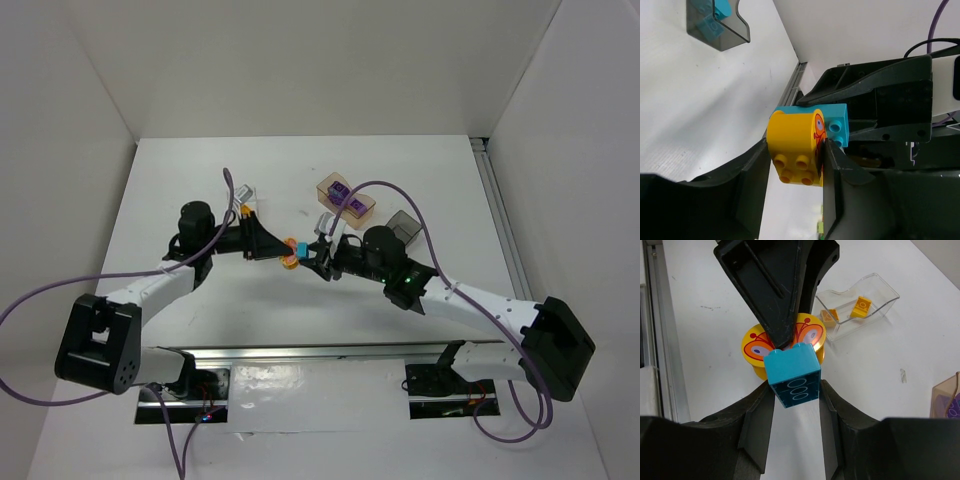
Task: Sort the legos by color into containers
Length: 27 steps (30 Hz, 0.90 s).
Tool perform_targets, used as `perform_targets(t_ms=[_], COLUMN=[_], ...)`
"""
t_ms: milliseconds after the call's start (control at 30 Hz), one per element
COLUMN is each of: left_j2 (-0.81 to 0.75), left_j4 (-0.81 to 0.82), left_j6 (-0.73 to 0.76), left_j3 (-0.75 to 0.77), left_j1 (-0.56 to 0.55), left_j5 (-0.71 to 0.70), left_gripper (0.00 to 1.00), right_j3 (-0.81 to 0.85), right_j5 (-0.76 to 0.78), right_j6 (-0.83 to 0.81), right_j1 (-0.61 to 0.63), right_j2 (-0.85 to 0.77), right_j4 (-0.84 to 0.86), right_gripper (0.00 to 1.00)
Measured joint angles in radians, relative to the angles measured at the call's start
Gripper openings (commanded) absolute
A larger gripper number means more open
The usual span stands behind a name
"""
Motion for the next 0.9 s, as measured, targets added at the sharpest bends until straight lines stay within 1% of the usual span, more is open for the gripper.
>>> perform_targets(t_ms=[67,100,167,200,233,267,433,667,700,767,800,833,900], left_j2=[-0.002,-0.005,-0.012,-0.019,-0.024,-0.029,-0.032,-0.029,-0.024,-0.017,-0.011,-0.004,0.013], left_j4=[0.002,-0.007,-0.033,-0.056,-0.084,-0.116,-0.276,-0.33,-0.332,-0.328,-0.324,-0.323,-0.331], left_j6=[-0.003,0.0,0.009,0.016,0.029,0.043,0.121,0.138,0.138,0.136,0.136,0.135,0.14], left_j3=[0.0,0.002,0.006,0.014,0.025,0.039,0.132,0.15,0.15,0.15,0.15,0.151,0.163], left_j1=[0.001,0.001,0.0,0.0,0.0,-0.002,-0.011,-0.011,-0.011,-0.011,-0.011,-0.011,-0.01], left_j5=[-0.008,-0.013,-0.02,-0.024,-0.031,-0.04,-0.06,-0.061,-0.059,-0.049,-0.042,-0.035,-0.019], left_gripper=[0.43,0.37,0.27,0.2,0.06,0.0,0.0,0.0,0.0,0.0,0.0,0.0,0.0], right_j3=[0.0,0.0,0.0,0.0,0.0,0.0,0.0,-0.008,-0.009,-0.011,-0.013,-0.013,-0.013], right_j5=[-0.001,-0.002,-0.003,-0.003,-0.001,0.004,0.027,0.035,0.037,0.038,0.039,0.04,0.042], right_j6=[-0.001,-0.002,-0.001,-0.001,-0.001,-0.001,0.0,0.003,0.004,0.004,0.004,0.004,0.003], right_j1=[-0.001,-0.002,-0.002,-0.002,-0.002,-0.002,-0.002,-0.002,-0.002,-0.002,-0.002,-0.002,-0.002], right_j2=[0.0,0.0,0.0,0.0,0.0,-0.001,-0.018,-0.025,-0.025,-0.025,-0.025,-0.025,-0.024], right_j4=[-0.001,-0.003,-0.004,-0.004,-0.003,-0.002,0.003,0.003,0.003,0.002,0.003,0.001,-0.002], right_gripper=[0.17,0.17,0.15,0.15,0.15,0.15,0.14,0.13,0.18,0.31,0.43,0.46,0.49])
